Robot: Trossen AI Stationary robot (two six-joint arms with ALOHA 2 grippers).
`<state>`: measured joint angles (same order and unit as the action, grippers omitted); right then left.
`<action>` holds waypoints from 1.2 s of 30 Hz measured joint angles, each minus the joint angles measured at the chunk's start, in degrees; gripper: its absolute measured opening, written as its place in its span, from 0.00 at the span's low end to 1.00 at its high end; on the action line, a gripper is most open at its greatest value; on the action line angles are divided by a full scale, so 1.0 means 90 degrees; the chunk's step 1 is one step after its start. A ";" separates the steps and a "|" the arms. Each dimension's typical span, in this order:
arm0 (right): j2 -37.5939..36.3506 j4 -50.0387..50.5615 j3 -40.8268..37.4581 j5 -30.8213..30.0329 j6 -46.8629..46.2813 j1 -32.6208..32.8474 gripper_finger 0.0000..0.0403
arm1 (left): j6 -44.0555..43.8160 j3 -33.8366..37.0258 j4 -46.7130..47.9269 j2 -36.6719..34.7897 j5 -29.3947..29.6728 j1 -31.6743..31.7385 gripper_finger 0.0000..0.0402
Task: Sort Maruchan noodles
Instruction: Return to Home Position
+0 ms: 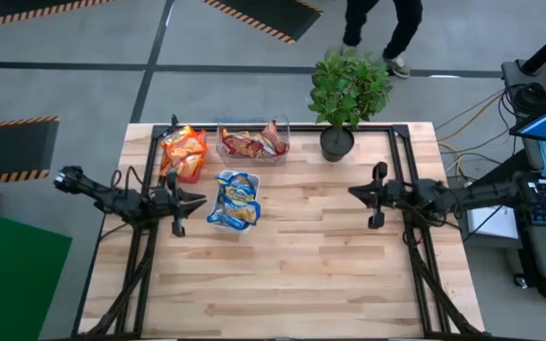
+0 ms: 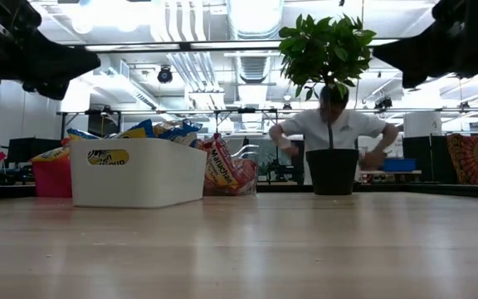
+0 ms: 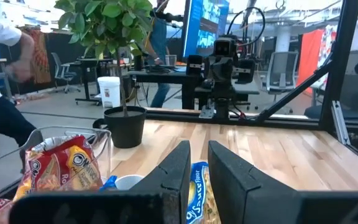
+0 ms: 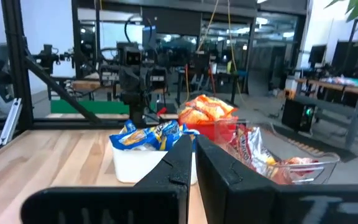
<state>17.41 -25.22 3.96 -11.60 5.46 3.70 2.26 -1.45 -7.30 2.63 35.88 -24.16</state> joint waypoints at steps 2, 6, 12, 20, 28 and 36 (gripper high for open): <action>-0.0263 -0.0048 -0.0160 0.0000 0.0062 0.0000 0.03 | -0.0025 0.0095 0.0005 -0.0129 0.0000 0.0000 0.10; -0.0788 0.0024 -0.0361 -0.0040 0.0133 0.0000 0.03 | -0.0162 0.0094 0.0097 -0.0287 -0.0002 0.0004 0.10; -0.1377 0.0331 -0.0361 0.0008 0.0430 0.0002 0.03 | -0.0194 0.0094 0.0130 -0.0240 0.0232 0.0004 0.10; -0.1928 0.0689 -0.0364 0.0002 0.0764 0.0000 0.03 | -0.0476 0.0094 0.0150 -0.0177 0.0741 0.0003 0.10; -0.1872 0.1132 -0.0366 -0.0229 0.0731 0.0000 0.03 | -0.0478 0.0094 0.0169 -0.0152 0.0741 0.0000 0.10; -0.1792 0.1487 -0.0366 -0.0219 0.0167 0.0000 0.03 | -0.0478 0.0058 0.0152 -0.0128 0.0738 0.0000 0.10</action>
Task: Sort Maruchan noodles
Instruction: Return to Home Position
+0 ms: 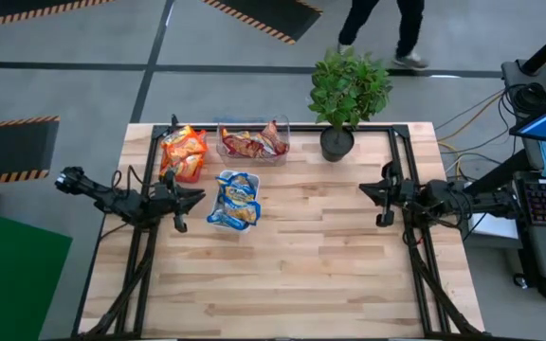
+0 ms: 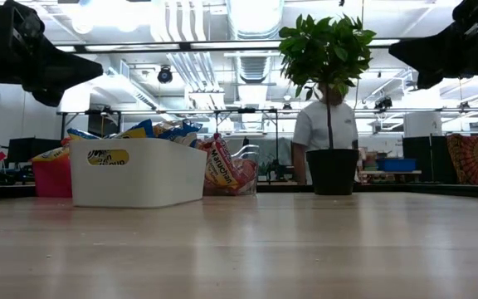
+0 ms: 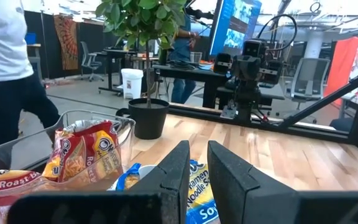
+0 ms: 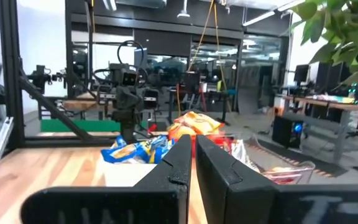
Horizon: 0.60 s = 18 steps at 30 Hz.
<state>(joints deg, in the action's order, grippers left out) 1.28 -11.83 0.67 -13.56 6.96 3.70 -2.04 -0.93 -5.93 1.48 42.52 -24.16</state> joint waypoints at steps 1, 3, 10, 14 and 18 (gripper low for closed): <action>0.0004 0.0004 0.0000 0.0000 -0.0065 0.0000 0.03 | 0.0000 0.0000 0.0000 0.0000 0.0000 0.0000 0.10; 0.0005 0.0005 0.0000 0.0001 -0.0174 0.0000 0.03 | 0.0000 0.0000 -0.0003 0.0002 0.0000 0.0000 0.10; 0.0034 0.0016 -0.0002 0.0000 -0.0277 0.0000 0.03 | 0.0000 -0.0002 0.0000 0.0005 0.0000 0.0000 0.10; 0.0031 0.0007 -0.0002 0.0000 -0.0274 0.0000 0.03 | 0.0000 -0.0005 0.0000 0.0010 -0.0002 0.0000 0.10; 0.0039 0.0008 -0.0005 0.0000 -0.0270 0.0000 0.03 | 0.0000 -0.0010 -0.0002 0.0011 -0.0002 0.0000 0.10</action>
